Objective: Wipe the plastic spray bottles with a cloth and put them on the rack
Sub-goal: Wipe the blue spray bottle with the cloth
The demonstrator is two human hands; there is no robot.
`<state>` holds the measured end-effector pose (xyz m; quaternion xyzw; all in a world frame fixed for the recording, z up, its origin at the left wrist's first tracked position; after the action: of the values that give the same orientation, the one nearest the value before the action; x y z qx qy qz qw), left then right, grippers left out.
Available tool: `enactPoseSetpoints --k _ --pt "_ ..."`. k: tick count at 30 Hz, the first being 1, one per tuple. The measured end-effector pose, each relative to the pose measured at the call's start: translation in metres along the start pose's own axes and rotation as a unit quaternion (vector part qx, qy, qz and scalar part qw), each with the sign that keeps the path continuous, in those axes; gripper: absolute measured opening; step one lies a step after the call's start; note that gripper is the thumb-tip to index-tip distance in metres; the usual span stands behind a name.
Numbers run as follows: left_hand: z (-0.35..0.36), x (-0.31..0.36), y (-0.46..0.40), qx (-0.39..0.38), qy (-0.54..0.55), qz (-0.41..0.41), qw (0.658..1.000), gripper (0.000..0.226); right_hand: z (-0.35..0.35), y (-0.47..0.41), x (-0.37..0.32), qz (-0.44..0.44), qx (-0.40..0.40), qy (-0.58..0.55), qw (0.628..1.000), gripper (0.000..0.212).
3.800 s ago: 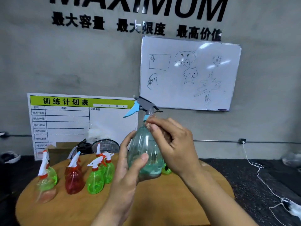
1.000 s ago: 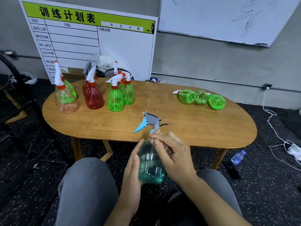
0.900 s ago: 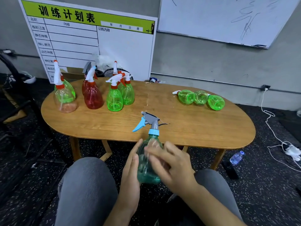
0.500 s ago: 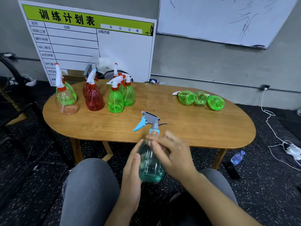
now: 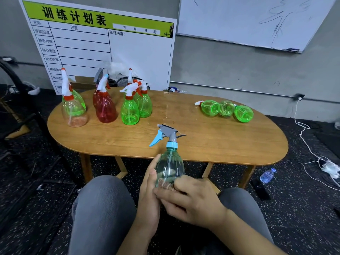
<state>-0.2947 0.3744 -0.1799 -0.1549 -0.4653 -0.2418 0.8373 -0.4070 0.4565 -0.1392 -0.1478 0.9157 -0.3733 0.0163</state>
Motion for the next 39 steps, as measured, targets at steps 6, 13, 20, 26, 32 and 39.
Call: enactPoseSetpoints --k 6,13,20,26,32,39 --pt "0.004 0.000 -0.002 -0.003 -0.047 0.001 0.999 0.046 0.004 -0.030 0.039 0.239 0.037 -0.071 0.968 0.029" --pt "-0.002 -0.006 -0.003 0.004 -0.011 -0.019 1.000 0.049 0.008 -0.016 0.015 0.196 0.041 -0.064 0.978 0.024" --pt "0.000 0.001 0.002 0.005 -0.002 -0.014 1.000 0.047 0.004 0.006 0.000 -0.001 0.002 -0.020 1.000 0.020" --pt "0.004 0.008 0.005 -0.041 -0.012 -0.015 0.999 0.096 -0.004 -0.012 0.018 0.165 0.087 -0.121 0.975 0.024" --pt "0.002 0.000 0.001 -0.067 0.043 -0.032 0.996 0.069 -0.001 -0.031 0.055 0.280 0.078 -0.126 0.949 0.030" --pt "-0.002 -0.003 -0.001 -0.051 -0.054 0.007 0.997 0.056 0.010 -0.031 0.051 0.307 0.063 -0.149 0.938 0.030"
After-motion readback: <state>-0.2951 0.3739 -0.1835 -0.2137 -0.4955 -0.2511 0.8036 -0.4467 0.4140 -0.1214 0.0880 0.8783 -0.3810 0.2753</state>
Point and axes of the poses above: each hand's wrist, its own y-axis away from the middle knuckle, its own z-axis out of the palm, x = y × z, the point moved 1 cm from there along -y, towards the middle knuckle, and after that the axes turned 5 degrees about y, right-handed, at the moved point
